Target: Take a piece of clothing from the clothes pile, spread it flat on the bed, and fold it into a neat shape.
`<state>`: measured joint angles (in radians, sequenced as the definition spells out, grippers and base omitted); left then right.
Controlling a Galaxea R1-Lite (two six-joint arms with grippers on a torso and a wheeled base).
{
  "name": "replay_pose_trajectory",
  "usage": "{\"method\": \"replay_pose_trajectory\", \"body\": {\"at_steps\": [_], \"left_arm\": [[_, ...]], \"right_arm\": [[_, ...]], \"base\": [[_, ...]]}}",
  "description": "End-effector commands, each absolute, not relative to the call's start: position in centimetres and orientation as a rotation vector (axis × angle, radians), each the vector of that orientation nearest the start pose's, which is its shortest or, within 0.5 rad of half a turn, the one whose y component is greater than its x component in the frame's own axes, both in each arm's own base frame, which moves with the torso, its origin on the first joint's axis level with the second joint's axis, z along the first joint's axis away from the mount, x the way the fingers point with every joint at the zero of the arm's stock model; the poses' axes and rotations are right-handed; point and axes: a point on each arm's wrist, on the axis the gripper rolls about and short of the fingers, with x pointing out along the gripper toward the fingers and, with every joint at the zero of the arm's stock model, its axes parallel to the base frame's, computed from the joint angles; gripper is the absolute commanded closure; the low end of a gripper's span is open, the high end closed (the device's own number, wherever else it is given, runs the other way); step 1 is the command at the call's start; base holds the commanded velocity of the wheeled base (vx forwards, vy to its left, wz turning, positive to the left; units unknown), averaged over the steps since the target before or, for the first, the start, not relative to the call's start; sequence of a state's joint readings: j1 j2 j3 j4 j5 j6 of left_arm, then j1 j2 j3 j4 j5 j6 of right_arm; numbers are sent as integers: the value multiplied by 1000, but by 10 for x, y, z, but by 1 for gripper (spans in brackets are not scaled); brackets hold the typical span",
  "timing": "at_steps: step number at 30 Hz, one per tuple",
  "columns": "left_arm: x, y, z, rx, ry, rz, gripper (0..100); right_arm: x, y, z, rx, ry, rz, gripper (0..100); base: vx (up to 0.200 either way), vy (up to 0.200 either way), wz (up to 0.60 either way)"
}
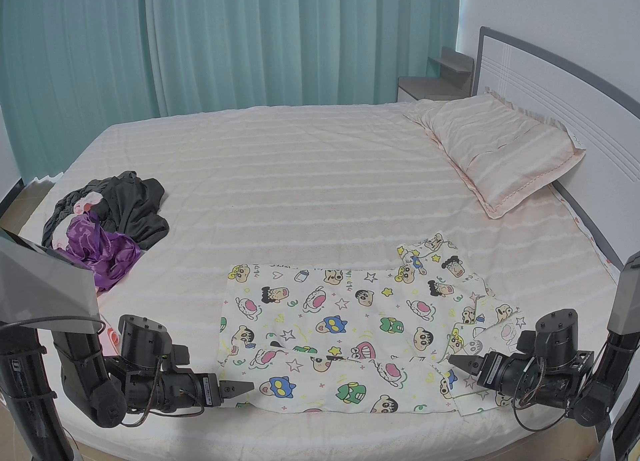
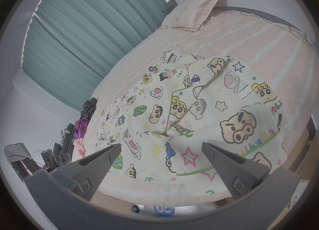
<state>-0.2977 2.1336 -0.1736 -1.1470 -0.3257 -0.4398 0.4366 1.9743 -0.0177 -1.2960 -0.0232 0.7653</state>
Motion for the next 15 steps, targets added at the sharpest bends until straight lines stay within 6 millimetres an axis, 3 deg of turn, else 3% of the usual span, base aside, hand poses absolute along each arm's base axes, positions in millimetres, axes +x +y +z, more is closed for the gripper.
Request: {"method": "replay_pose_trajectory", "body": {"at_steps": [1, 8, 9, 15], "left_arm": [[221, -75, -11, -413, 943, -396, 0], [224, -76, -14, -425, 951, -386, 0], [224, -76, -15, -427, 955, -378, 100], [224, -76, -17, -428, 962, -370, 100]], "right_arm": [[180, 84, 21, 570, 778, 121, 0], [180, 84, 21, 570, 777, 122, 0], [180, 84, 21, 570, 777, 122, 0], [180, 84, 21, 570, 778, 121, 0]], "base": [[0, 0, 0], [0, 0, 0], [0, 0, 0], [0, 0, 0]]}}
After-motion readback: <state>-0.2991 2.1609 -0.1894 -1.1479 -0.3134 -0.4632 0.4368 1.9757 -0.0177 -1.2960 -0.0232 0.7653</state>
